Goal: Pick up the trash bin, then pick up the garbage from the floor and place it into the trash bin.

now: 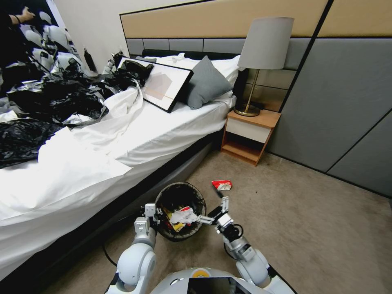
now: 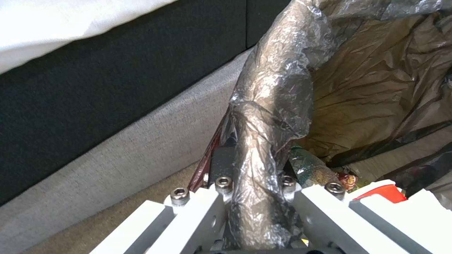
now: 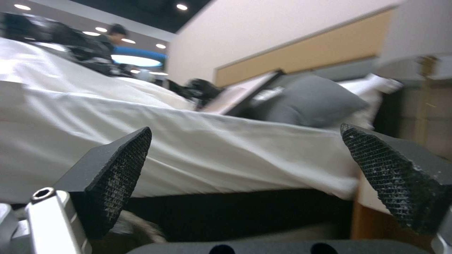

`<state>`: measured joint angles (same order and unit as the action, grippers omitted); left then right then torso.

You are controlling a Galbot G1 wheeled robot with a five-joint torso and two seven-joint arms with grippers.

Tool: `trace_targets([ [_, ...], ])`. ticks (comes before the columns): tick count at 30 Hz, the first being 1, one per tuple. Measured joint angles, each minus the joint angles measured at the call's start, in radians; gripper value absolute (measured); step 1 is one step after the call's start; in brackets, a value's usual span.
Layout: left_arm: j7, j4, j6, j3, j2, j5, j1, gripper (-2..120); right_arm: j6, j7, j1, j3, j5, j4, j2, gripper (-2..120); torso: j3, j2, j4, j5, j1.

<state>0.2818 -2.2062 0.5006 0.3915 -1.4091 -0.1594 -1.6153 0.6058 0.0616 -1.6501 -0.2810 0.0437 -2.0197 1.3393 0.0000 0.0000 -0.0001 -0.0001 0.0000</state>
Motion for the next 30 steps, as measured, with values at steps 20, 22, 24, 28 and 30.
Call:
trace_targets([
  [20,0.000,0.008,-0.007,0.005,0.007,-0.009,0.004,0,0.076,0.113,-0.037,-0.136,-0.001,0.076,0.092,100,0.000,0.000,0.0001,0.0001,0.000],
  [22,0.000,0.008,-0.007,0.003,0.007,-0.009,0.004,0,0.079,0.113,-0.036,-0.143,-0.007,0.086,0.092,100,0.000,0.000,0.0001,0.0001,0.000],
  [24,0.000,0.008,-0.007,0.003,0.007,-0.009,0.004,0,0.079,0.112,-0.035,-0.145,-0.009,0.087,0.092,100,0.000,0.000,0.0001,0.0001,0.000],
  [28,0.000,0.006,-0.007,0.001,0.005,-0.007,0.000,0,0.079,0.111,-0.022,-0.150,-0.015,0.091,0.093,100,0.000,0.000,0.0002,0.0000,0.000],
  [30,0.000,0.004,-0.008,-0.001,0.005,-0.004,-0.003,0,0.079,0.111,-0.014,-0.151,-0.015,0.097,0.095,100,0.000,0.000,0.0002,0.0001,0.000],
])
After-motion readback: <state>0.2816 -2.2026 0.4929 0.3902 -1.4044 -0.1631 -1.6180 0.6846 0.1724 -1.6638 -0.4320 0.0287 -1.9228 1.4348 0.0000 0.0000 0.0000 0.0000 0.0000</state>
